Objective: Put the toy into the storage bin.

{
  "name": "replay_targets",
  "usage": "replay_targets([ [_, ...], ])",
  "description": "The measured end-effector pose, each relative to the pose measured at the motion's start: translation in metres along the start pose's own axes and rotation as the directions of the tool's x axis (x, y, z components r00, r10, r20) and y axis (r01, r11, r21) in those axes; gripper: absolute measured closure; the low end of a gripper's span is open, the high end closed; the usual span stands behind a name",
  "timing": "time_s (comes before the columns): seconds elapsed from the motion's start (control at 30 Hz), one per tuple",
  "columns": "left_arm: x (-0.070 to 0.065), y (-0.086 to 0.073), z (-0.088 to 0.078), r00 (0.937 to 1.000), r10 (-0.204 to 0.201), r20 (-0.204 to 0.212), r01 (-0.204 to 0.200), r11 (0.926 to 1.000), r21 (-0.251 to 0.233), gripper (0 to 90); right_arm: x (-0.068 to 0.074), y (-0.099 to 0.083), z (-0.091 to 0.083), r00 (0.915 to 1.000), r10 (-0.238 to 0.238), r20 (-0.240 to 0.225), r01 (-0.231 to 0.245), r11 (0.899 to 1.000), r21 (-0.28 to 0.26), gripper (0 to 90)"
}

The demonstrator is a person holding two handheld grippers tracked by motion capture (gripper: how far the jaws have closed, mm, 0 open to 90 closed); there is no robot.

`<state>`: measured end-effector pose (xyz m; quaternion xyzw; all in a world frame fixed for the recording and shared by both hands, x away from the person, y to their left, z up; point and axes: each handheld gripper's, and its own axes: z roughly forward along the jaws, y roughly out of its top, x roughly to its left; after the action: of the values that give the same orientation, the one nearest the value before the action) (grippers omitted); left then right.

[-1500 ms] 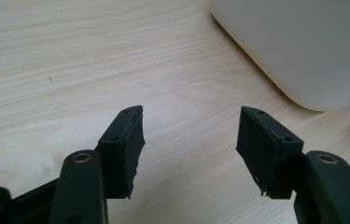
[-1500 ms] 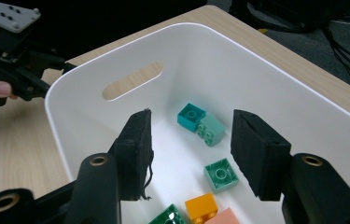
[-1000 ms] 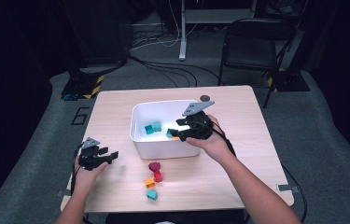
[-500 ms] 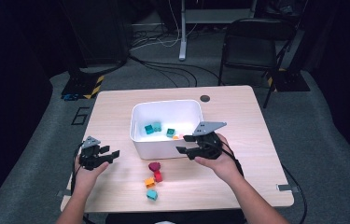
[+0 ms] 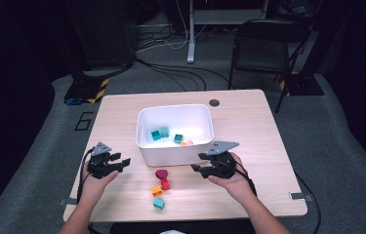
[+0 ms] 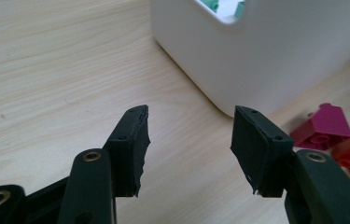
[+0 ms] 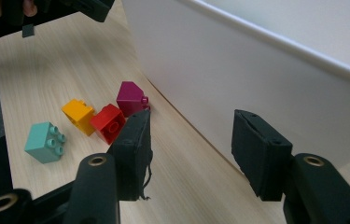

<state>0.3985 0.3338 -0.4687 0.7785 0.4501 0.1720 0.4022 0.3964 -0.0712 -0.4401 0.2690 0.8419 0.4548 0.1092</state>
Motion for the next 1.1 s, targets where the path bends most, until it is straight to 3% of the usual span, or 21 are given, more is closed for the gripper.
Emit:
replay_targets([
  [0.23,-0.019,-0.003,-0.004,0.9971,0.052,0.056,-0.052,0.9987,-0.005,48.9,0.003,-0.01,0.004,0.9999,-0.012,-0.007,0.012,1.0,0.017,47.0],
  [0.4,-0.031,-0.005,-0.007,0.9903,0.089,0.106,-0.09,0.9959,0.003,51.4,0.001,-0.014,0.007,0.9998,-0.019,-0.009,0.019,1.0,0.018,47.0],
  [0.6,-0.045,-0.008,-0.01,0.9803,0.135,0.145,-0.134,0.9909,-0.013,52.9,-0.005,-0.021,0.01,0.9998,0.018,-0.009,-0.017,1.0,0.014,46.9],
  [0.7,-0.053,-0.01,-0.01,0.9704,0.16,0.181,-0.16,0.987,-0.013,53.2,-0.008,-0.024,0.013,0.9997,0.023,-0.005,-0.023,1.0,0.019,46.9],
  [0.8,-0.062,-0.013,-0.009,0.9564,0.19,0.222,-0.192,0.9813,-0.01,53.5,-0.008,-0.026,0.015,0.9993,0.037,-0.006,-0.037,0.999,0.024,46.9],
  [0.83,-0.062,-0.013,-0.009,0.9564,0.19,0.222,-0.192,0.9813,-0.01,53.6,-0.008,-0.026,0.015,0.9993,0.037,-0.006,-0.037,0.999,0.024,46.9],
  [0.87,-0.067,-0.015,-0.007,0.9488,0.204,0.241,-0.207,0.9783,-0.014,53.7,-0.008,-0.026,0.017,0.9995,0.03,-0.006,-0.03,0.999,0.031,46.9],
  [0.97,-0.076,-0.017,-0.004,0.9397,0.207,0.272,-0.211,0.9774,-0.014,54.1,-0.007,-0.027,0.018,0.9994,0.033,-0.006,-0.033,0.999,0.037,46.9],
  [1.1,-0.086,-0.019,-0.002,0.9224,0.228,0.311,-0.235,0.9719,-0.017,54.9,-0.006,-0.027,0.02,0.9997,0.026,-0.005,-0.026,0.999,0.043,46.9],
])
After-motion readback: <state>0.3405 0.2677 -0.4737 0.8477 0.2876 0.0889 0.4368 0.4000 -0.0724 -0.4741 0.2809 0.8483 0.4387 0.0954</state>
